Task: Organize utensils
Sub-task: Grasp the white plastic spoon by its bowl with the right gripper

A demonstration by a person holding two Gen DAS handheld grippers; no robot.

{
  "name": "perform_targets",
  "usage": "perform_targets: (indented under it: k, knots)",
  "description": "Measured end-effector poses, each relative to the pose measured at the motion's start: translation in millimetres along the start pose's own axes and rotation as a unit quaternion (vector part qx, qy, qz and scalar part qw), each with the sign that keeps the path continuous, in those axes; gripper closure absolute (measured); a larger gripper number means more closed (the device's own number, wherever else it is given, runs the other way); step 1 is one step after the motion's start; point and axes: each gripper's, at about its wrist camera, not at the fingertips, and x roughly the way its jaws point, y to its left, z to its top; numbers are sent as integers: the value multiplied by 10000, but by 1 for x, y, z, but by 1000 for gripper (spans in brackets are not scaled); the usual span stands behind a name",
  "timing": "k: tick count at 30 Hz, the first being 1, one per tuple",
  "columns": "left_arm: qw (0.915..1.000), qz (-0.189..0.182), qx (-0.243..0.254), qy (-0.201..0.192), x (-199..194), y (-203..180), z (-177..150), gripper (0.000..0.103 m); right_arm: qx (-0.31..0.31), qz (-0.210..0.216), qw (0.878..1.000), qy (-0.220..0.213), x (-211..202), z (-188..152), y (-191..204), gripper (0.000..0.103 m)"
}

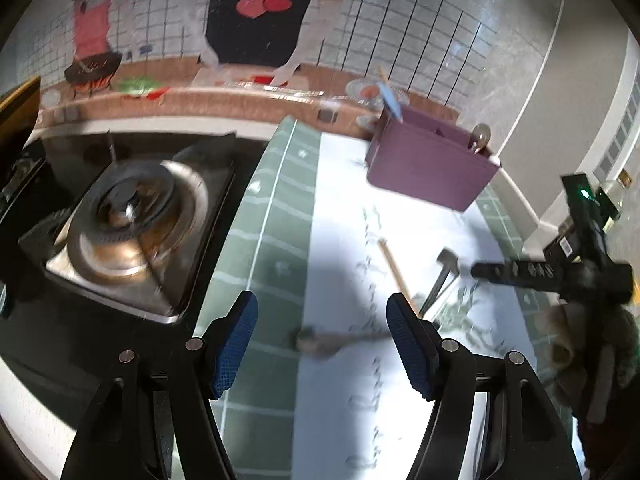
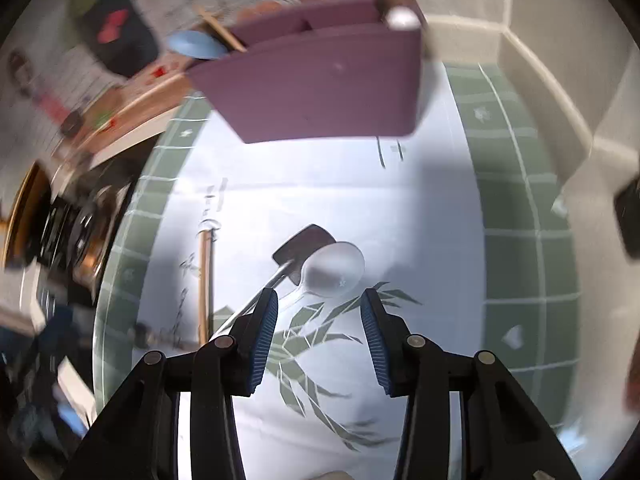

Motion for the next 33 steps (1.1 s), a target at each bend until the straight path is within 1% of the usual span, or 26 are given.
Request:
perform_targets:
  k: [4,6,7,11,12,13,14,16,20,23,26,29,31,33]
  knots:
    - [9998,0,-145,118,0,10,-10,36,350,-27,9994,19,16,6,6,64]
    - [9997,-18,-150,176,0,11,-14,36,342,-71,9994,29,22,8,13,64]
    - [9997,-32,-135,189,0,11,-16,36,261,-191,9995,-60,22,9,19,64]
    - [9995,-151,-10,261,4,6,-19,36,-230,-592,9978,-166,31,14,40,63]
    - [9994,-187,0,289,6,4,-19,36,-488,-747,9959,-180,34,14,47,63]
    - [9992,-224,9,318,8,3,-18,36,-639,-817,9945,-177,34,14,49,63]
    - [9990,-259,16,361,11,1,-18,36,-952,-922,9911,-144,36,11,54,62]
    - [9985,-317,1,441,16,-2,-17,36,-1338,-981,9860,-134,35,6,57,62]
    - [9978,-388,54,543,25,-10,-15,36,-1687,-857,9818,-135,24,-10,39,63]
    - [9970,-440,136,624,32,-19,-12,36,-1887,-733,9790,-221,13,-20,22,63]
    - [9964,-477,226,662,34,-25,-11,36,-2118,-863,9729,-325,2,-29,4,66]
    - [9958,-501,323,696,37,-30,-9,36,-2185,-969,9698,-491,-7,-28,-5,70]
    - [9954,-505,364,723,38,-31,-10,36,-2090,-833,9724,-619,-23,-31,-16,70]
    - [9953,-505,358,747,38,-31,-11,36,-1768,-525,9810,-595,-35,-31,-25,70]
